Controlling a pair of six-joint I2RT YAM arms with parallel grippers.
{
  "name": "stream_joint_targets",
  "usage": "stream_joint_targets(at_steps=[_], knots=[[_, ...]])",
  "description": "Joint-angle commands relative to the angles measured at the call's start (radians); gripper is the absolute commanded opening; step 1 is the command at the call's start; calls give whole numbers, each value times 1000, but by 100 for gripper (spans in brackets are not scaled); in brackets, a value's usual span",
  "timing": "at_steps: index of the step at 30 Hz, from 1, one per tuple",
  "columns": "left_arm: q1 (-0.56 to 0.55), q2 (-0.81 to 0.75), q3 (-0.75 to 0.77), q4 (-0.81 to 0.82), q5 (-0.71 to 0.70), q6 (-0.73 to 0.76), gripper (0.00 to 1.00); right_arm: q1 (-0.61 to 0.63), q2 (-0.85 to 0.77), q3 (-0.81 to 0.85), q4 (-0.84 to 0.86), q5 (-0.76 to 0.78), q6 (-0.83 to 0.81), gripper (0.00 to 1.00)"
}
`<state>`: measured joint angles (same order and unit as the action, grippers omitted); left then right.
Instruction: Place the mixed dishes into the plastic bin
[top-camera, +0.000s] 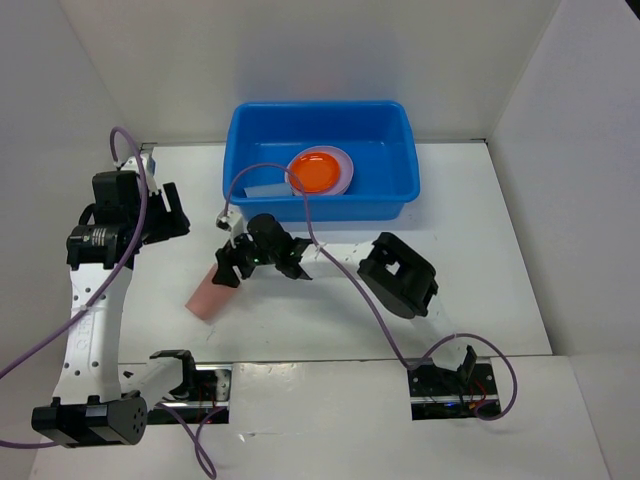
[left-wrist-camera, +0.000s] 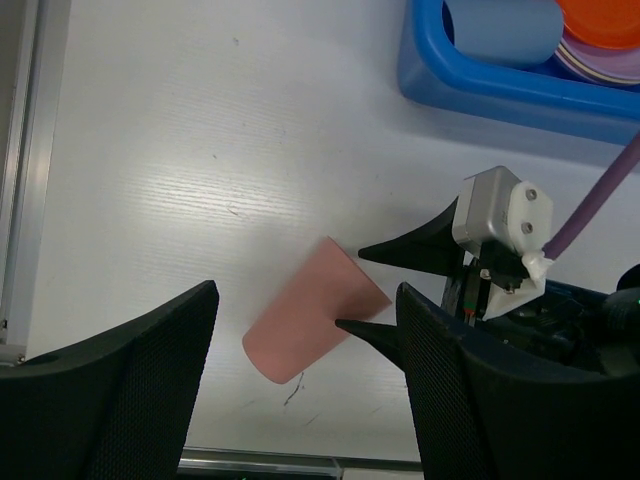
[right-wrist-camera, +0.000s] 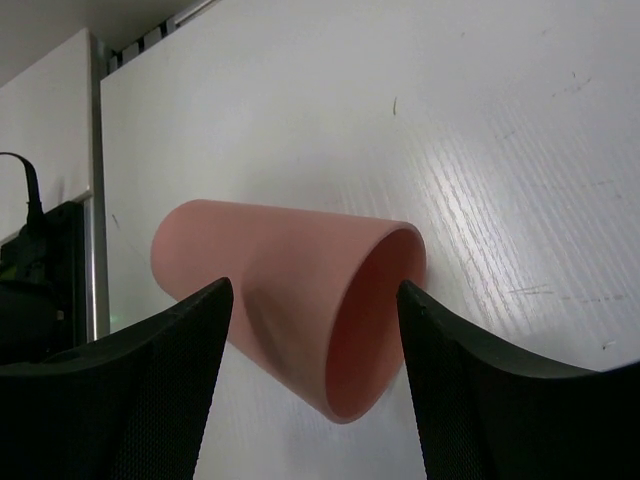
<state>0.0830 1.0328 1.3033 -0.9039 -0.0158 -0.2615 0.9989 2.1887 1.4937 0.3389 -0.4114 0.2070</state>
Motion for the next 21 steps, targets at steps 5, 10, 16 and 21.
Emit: stream_joint_targets(at_steps=[5,10,16,21], knots=[[6,-4,1,42,16,16,79,-22,20,56,-106,-122,-24,69],[6,-13,1,42,25,16,79,-40,40,45,-156,-269,-24,64],[6,-22,1,42,25,16,79,-40,101,45,-132,-430,9,54],[6,-22,1,33,25,16,79,-49,157,54,-40,-535,54,42]])
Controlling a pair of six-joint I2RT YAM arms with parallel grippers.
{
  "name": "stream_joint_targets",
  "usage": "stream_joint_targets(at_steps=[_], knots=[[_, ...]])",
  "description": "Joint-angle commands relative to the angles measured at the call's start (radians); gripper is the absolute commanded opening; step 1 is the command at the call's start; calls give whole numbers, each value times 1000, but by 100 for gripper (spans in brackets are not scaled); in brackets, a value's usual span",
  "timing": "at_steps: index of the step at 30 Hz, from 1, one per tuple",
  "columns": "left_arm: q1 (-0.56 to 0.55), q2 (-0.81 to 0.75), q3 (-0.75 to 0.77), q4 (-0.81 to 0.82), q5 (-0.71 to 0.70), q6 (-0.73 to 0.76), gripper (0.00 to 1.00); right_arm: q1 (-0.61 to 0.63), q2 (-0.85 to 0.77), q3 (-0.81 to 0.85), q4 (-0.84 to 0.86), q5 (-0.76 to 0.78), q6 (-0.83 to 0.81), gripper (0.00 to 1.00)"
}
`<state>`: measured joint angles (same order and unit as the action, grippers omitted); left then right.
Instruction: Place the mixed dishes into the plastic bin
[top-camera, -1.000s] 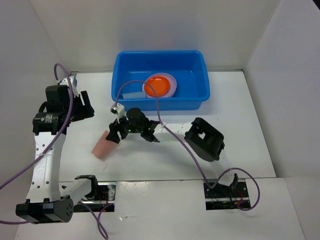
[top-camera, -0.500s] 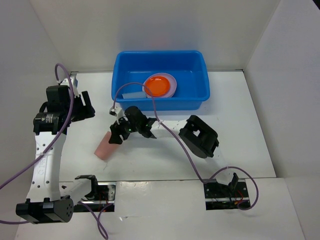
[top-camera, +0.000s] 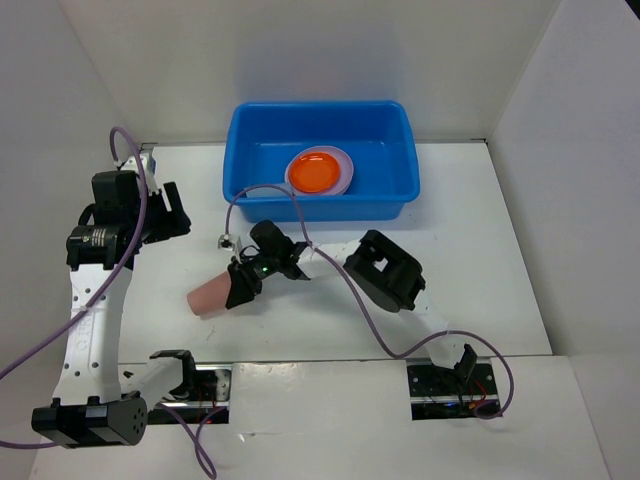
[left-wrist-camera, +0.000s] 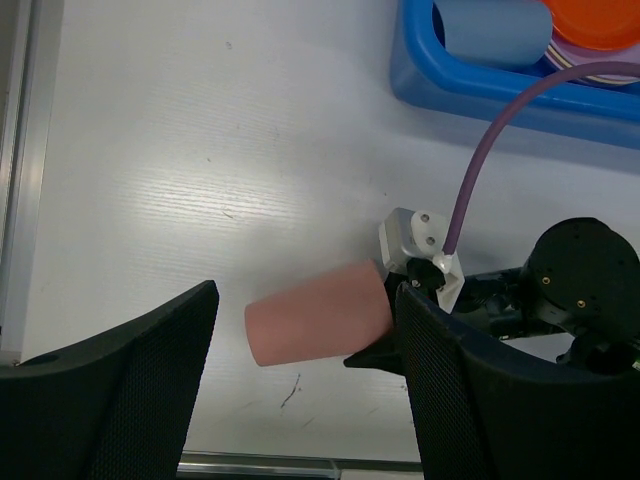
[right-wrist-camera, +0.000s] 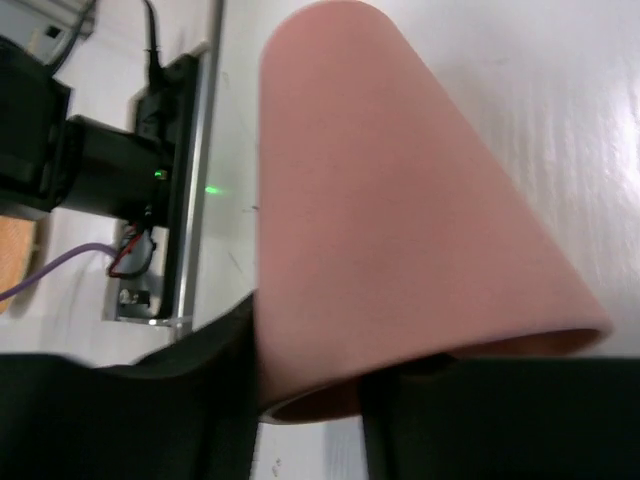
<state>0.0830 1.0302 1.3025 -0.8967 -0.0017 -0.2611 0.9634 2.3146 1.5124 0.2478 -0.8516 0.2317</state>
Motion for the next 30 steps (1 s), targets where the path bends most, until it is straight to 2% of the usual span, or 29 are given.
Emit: stream_joint_targets(at_steps=[1,7,10,16,19,22,26,30], knots=[[6,-19,1,25,11,16,79,-14,31,35,65,-95,43,36],[6,-19,-8,25,11,16,79,-23,3,-49,197,-84,95,8],[6,-19,-8,25,11,16,79,-32,-40,-76,206,-84,104,1],[6,-28,-8,25,11,25,79,-64,-216,-158,111,-6,101,1],[6,-51,17,25,-12,25,79,-87,-425,-188,-19,54,80,1],[6,-76,37,36,-47,14,82,-116,-576,-198,-191,167,52,1],[6,-119,37,54,-58,-4,82,-195,-867,-170,-349,356,64,1],[6,-119,37,64,34,-13,82,-345,-952,-95,-485,553,98,1]])
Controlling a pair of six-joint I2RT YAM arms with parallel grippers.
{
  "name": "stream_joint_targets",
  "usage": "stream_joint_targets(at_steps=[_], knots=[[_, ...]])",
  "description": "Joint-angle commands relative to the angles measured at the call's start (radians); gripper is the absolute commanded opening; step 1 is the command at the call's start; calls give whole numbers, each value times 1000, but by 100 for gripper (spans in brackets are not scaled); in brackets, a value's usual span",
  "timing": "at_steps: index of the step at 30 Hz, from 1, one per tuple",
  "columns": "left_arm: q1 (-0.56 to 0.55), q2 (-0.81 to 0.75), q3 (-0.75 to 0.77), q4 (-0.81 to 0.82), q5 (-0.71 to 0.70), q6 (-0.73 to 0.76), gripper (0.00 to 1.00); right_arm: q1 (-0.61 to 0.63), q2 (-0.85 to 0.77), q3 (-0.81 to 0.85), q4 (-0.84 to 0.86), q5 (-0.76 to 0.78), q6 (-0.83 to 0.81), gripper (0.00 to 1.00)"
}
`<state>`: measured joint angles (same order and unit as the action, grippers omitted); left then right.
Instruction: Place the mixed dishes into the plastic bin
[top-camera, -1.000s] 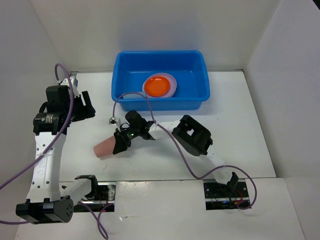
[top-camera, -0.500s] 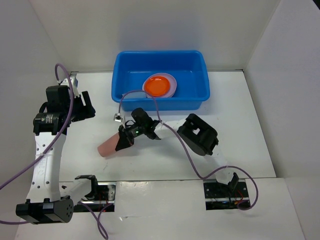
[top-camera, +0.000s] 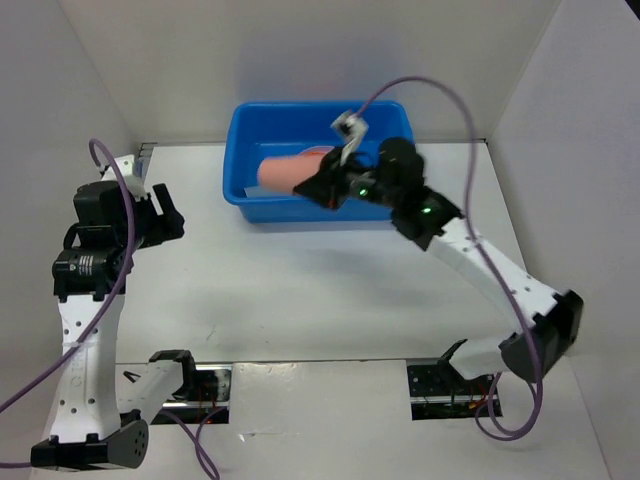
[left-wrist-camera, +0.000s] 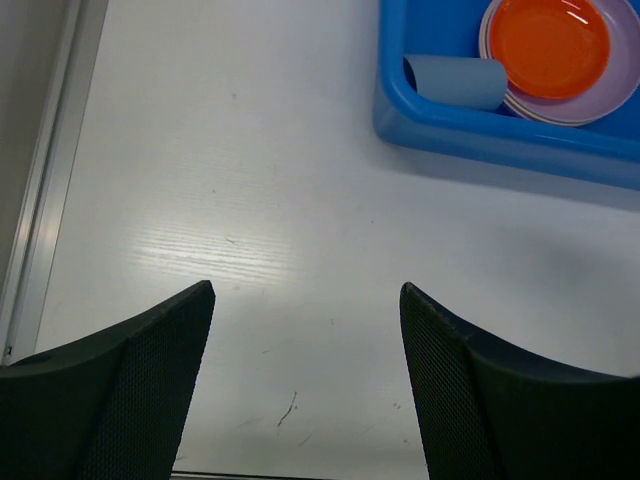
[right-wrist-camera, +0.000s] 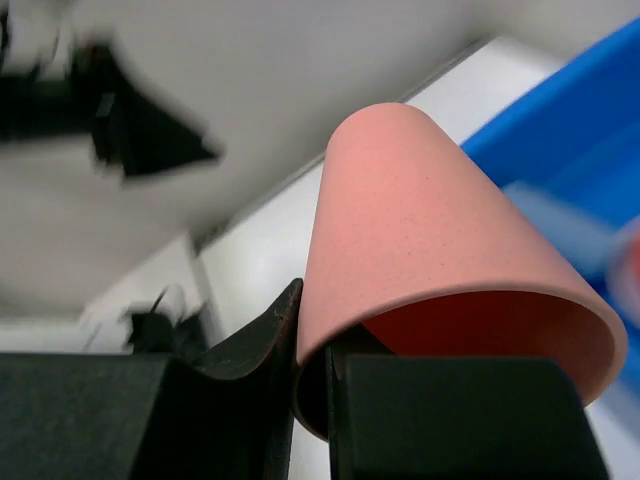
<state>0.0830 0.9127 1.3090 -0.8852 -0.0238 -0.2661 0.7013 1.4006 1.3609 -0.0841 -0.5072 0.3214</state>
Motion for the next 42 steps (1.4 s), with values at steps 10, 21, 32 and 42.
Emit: stream_joint_targets(at_steps=[10,21,32,42], knots=[[6,-41,-94,91,229,-38,82,-243,156,251,-368,513,97,1],[6,-75,-171,121,283,-38,82,-286,354,290,-485,690,133,1],[6,-66,-246,179,351,-28,83,-347,451,290,-487,699,133,1],[6,-75,-255,170,383,-19,83,-367,483,345,-510,668,133,35]])
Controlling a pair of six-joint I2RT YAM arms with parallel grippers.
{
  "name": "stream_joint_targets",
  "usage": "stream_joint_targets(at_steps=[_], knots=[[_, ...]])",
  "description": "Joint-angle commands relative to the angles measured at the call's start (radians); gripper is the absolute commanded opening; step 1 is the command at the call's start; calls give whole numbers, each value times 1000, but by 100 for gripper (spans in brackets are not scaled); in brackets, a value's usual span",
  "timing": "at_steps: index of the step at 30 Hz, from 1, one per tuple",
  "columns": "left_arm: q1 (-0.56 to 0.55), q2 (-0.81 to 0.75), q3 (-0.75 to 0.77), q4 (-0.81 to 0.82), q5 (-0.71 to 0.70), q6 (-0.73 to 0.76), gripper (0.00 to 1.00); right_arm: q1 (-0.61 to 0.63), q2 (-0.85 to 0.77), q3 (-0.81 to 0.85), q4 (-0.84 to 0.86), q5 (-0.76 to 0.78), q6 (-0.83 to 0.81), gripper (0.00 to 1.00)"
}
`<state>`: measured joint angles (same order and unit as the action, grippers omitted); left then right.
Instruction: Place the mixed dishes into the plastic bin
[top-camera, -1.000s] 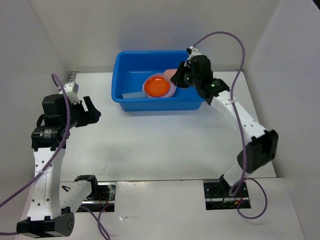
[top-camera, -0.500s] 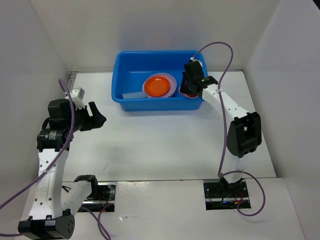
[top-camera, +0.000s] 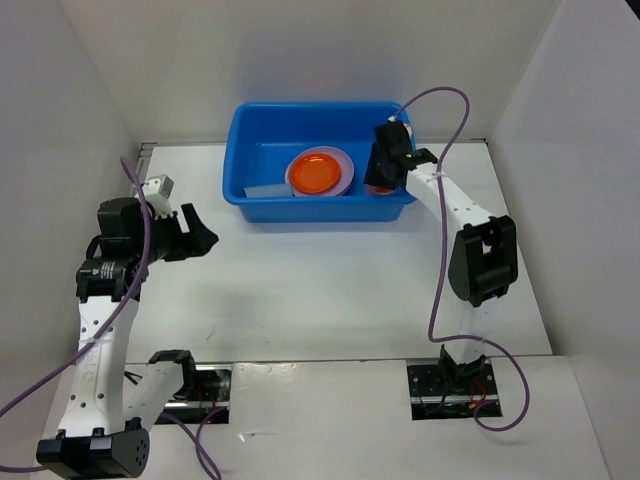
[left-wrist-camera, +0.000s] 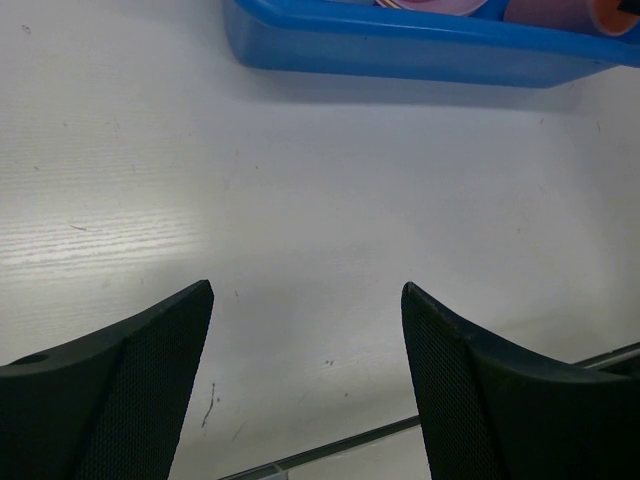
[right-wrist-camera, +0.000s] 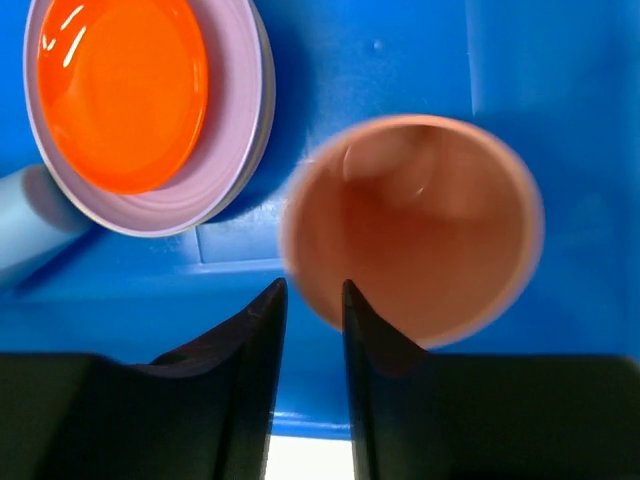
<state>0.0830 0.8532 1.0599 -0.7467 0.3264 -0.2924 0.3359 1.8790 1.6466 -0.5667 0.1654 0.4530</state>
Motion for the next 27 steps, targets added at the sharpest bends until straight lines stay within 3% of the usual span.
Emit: stream_joint_targets(at_steps=[1,5,8,10,16,19,20,23,25,27], knots=[[6,-26,-6,32,33,7,83,-1,-21,59,-27,-15,1,45],[6,-36,-6,32,52,7,83,-1,-95,59,-56,-15,1,69],[6,-46,-6,32,63,-2,83,-1,-205,59,-65,-24,12,81],[6,-69,3,32,74,-22,83,-1,-282,29,-53,-33,23,98],[6,-100,28,62,164,-59,84,-1,-605,-126,-33,-110,52,100],[6,-132,58,108,224,-109,100,-1,-728,-216,-54,-133,87,100],[6,-152,74,119,224,-126,100,-1,-782,-243,-55,-148,99,100],[6,-186,112,164,224,-215,100,-1,-857,-396,-7,-329,150,100],[6,-224,112,219,244,-269,100,-1,-938,-541,103,-539,177,100],[6,-244,112,305,281,-350,100,-1,-1009,-596,189,-569,222,100]])
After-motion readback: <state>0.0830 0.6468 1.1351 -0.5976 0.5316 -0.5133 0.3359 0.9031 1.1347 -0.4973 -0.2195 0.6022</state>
